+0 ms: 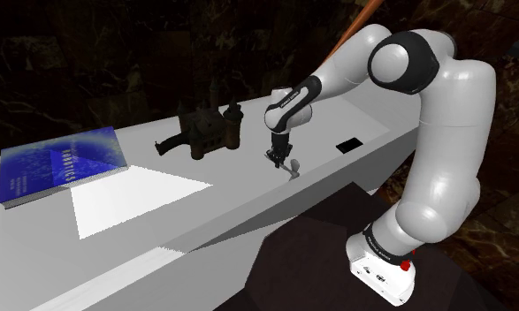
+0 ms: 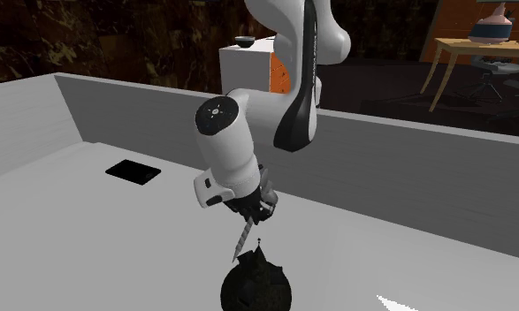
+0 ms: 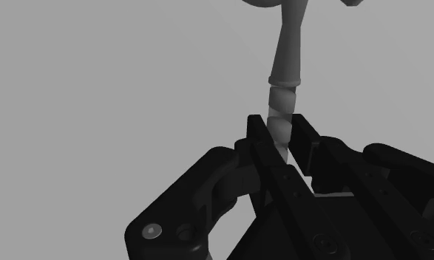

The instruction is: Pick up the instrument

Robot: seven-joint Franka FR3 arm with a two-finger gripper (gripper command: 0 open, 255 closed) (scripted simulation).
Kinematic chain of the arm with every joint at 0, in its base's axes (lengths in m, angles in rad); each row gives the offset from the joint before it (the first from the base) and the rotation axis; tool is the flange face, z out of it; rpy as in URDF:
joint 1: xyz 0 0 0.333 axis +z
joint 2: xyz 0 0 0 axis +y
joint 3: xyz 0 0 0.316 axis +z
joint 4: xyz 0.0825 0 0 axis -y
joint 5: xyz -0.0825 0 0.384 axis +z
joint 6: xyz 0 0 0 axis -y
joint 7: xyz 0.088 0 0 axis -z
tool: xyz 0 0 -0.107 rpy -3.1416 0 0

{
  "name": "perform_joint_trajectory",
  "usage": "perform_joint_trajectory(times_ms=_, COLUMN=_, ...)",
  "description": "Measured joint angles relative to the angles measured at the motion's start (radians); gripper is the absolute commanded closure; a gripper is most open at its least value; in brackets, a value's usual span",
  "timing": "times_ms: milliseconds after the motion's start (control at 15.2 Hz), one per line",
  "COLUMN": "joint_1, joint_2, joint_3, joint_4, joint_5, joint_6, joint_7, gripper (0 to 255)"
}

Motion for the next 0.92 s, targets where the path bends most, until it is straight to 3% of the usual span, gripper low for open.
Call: perform_joint_trajectory(times_ms=924, joint_1=0.002, joint_2=-0.140, joint_3=-0.001, joint_4=-0.020, joint_5=-0.003, joint_6=-0.119, joint_7=0.004, gripper=255)
